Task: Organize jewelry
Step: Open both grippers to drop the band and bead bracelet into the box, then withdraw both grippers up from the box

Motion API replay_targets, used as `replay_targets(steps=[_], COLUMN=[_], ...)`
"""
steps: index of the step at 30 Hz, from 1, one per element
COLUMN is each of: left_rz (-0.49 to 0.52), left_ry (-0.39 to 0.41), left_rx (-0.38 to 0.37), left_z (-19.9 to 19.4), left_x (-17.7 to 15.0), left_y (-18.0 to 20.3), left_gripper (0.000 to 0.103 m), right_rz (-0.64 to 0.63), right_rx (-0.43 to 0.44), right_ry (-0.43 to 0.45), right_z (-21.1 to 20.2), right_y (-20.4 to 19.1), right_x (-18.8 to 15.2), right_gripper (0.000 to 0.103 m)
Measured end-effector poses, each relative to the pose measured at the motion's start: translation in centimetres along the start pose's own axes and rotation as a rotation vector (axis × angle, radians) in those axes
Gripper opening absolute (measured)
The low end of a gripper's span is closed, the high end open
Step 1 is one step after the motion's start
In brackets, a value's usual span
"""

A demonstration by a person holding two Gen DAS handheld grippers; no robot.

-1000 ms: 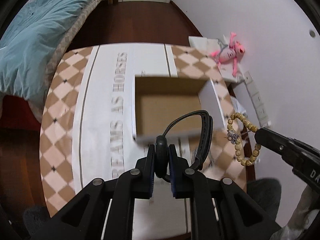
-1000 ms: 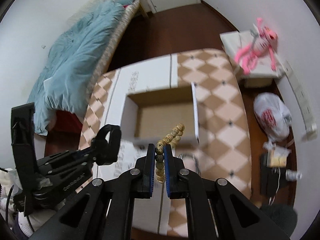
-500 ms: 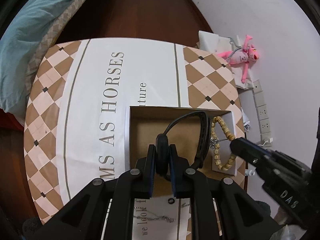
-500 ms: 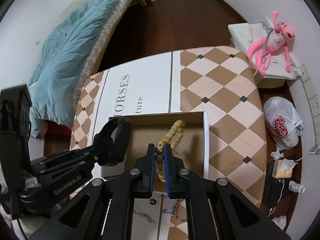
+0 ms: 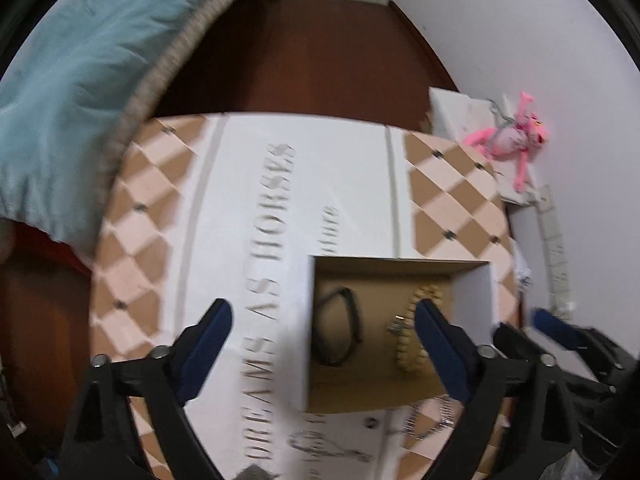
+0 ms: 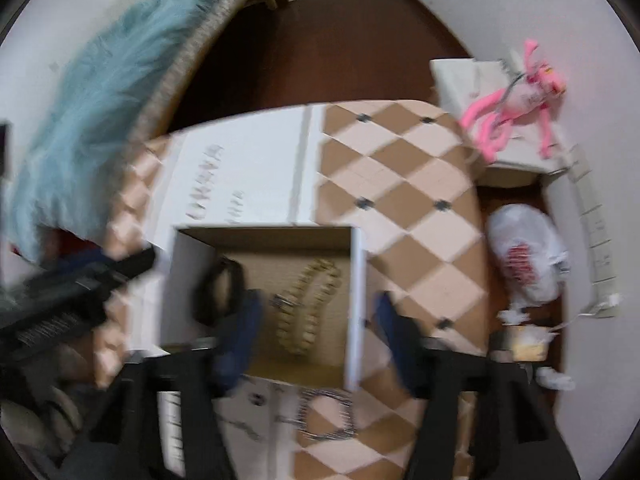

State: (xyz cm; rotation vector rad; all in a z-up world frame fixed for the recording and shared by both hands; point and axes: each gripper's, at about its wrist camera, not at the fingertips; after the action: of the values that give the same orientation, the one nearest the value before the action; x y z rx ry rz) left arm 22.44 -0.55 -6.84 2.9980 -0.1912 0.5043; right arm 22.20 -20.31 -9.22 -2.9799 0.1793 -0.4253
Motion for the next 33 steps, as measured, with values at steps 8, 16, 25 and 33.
replay_targets(steps=[8, 16, 25, 33], left_rz=[0.018, 0.027, 0.024, 0.014], left_ry=[0.006, 0.034, 0.105, 0.173], left_rx=[0.104, 0.144, 0.150, 0.170], left_z=[1.5, 0.8, -3.1, -7.0], left_x=[-3.6, -5.1, -6.6, -8.7], left_y=[-1.0, -0.5, -0.1, -0.2], left_gripper=[0.099, 0.099, 0.099, 0.099], right_rz=[-0.028, -0.007, 0.015, 0.019], right_rx=[-0.131, -0.157, -0.161, -0.156], right_ry=[-0.026, 0.005, 0.093, 0.186], right_z=[2.3, 2.1, -1.9, -6.8], right_y=[-0.3, -0.4, -0.7, -1.7], right_x=[-3.2, -4.3, -5.6, -8.0], right_gripper=[0.097, 0.098, 0.098, 0.098])
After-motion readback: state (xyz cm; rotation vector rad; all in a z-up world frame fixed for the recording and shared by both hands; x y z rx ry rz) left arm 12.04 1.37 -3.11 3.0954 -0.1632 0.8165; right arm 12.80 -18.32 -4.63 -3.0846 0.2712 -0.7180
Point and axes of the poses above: each gripper's, at about its wrist camera, not at the fingertips, and z roughly the way its jaws point, y to its right, x to its top, and after that the axes turned 5 degrees about z, right-handed
